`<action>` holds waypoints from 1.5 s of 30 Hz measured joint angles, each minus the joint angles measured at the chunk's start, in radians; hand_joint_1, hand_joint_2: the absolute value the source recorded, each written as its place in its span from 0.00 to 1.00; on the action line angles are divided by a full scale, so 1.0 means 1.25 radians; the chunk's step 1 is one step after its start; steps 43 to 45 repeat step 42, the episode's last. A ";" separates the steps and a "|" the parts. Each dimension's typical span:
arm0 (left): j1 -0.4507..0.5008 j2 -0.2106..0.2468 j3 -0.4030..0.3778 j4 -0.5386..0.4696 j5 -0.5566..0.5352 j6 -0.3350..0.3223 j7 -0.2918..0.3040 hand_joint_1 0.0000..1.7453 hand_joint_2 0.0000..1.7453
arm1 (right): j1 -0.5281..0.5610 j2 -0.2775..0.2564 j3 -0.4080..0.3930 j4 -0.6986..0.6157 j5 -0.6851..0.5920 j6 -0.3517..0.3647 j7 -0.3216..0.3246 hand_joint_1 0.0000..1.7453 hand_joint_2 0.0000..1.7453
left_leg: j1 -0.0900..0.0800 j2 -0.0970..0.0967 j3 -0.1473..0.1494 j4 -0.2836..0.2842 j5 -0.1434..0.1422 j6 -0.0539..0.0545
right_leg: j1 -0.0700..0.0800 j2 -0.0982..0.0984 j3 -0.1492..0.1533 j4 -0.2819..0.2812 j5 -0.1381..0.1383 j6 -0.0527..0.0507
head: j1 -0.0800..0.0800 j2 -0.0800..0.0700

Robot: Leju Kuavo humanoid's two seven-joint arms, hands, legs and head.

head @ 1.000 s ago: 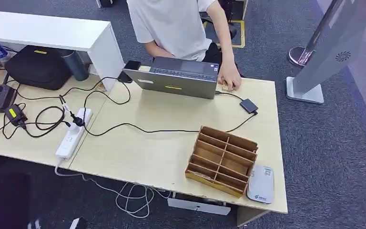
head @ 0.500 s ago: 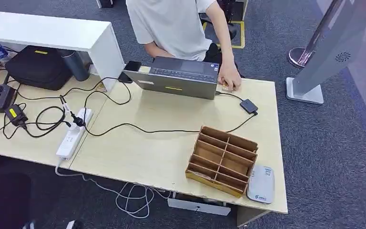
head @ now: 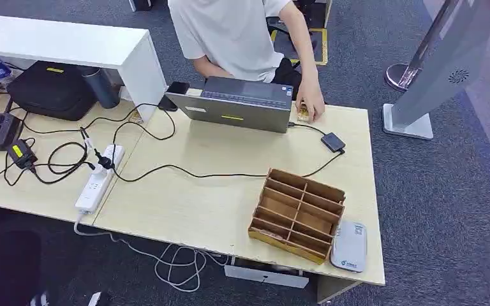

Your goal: Pass the card to the sensor for recognition and then transmit it.

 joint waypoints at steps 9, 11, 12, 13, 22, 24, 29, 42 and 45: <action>-0.001 0.001 -0.007 0.000 0.005 0.000 0.006 0.00 1.00 | -0.004 0.009 0.035 0.050 0.000 -0.001 0.000 0.00 1.00 | 0.000 0.000 0.000 0.000 0.000 0.000 | 0.000 0.000 0.000 0.000 0.000 0.000 | 0.000 0.000; -0.001 0.002 -0.012 -0.001 0.029 0.000 0.005 0.00 1.00 | -0.006 0.017 0.034 0.060 -0.017 0.016 -0.013 0.00 1.00 | 0.000 0.000 0.000 0.000 0.000 0.000 | 0.000 0.000 0.000 0.000 0.000 0.000 | 0.000 0.000; -0.001 0.002 -0.015 -0.003 0.047 0.000 0.003 0.00 1.00 | -0.010 0.021 0.029 0.067 -0.045 0.041 -0.031 0.00 1.00 | 0.000 0.000 0.000 0.000 0.000 0.000 | 0.000 0.000 0.000 0.000 0.000 0.000 | 0.001 0.000; -0.001 0.002 -0.017 -0.003 0.061 0.000 -0.005 0.00 1.00 | -0.013 0.024 0.023 0.071 -0.059 0.054 -0.041 0.00 1.00 | 0.000 0.000 0.000 0.000 0.000 0.000 | 0.000 0.000 0.000 0.000 0.000 0.000 | 0.000 0.000; -0.005 0.002 0.018 0.008 0.065 0.000 -0.070 0.00 1.00 | -0.006 0.039 -0.015 0.032 -0.037 0.146 -0.049 0.00 1.00 | 0.000 0.001 0.000 0.000 0.000 0.000 | 0.000 0.001 0.000 0.000 0.000 0.000 | 0.000 0.000; -0.006 0.002 0.030 0.012 0.064 0.000 -0.082 0.00 1.00 | -0.004 0.041 -0.020 0.021 -0.035 0.161 -0.057 0.00 1.00 | 0.000 0.001 0.000 0.000 0.000 0.000 | 0.000 0.001 0.000 0.000 0.000 0.000 | 0.000 0.000; -0.070 0.003 0.161 0.143 0.088 0.000 -0.135 0.00 1.00 | 0.006 0.044 -0.051 -0.025 -0.009 0.219 -0.090 0.00 1.00 | -0.001 0.000 0.000 0.000 0.000 0.000 | -0.001 0.000 0.001 0.000 0.000 0.000 | 0.000 0.000; -0.189 0.059 0.363 0.560 0.089 -0.031 -0.052 0.00 1.00 | 0.050 0.050 -0.072 -0.120 0.000 0.283 -0.149 0.00 1.00 | -0.001 -0.002 0.001 0.000 0.000 0.000 | -0.001 -0.002 0.003 0.000 0.000 0.000 | 0.001 0.000; -0.189 0.059 0.363 0.560 0.089 -0.031 -0.052 0.00 1.00 | 0.050 0.050 -0.072 -0.120 0.000 0.283 -0.149 0.00 1.00 | -0.001 -0.002 0.001 0.000 0.000 0.000 | -0.001 -0.002 0.003 0.000 0.000 0.000 | 0.001 0.000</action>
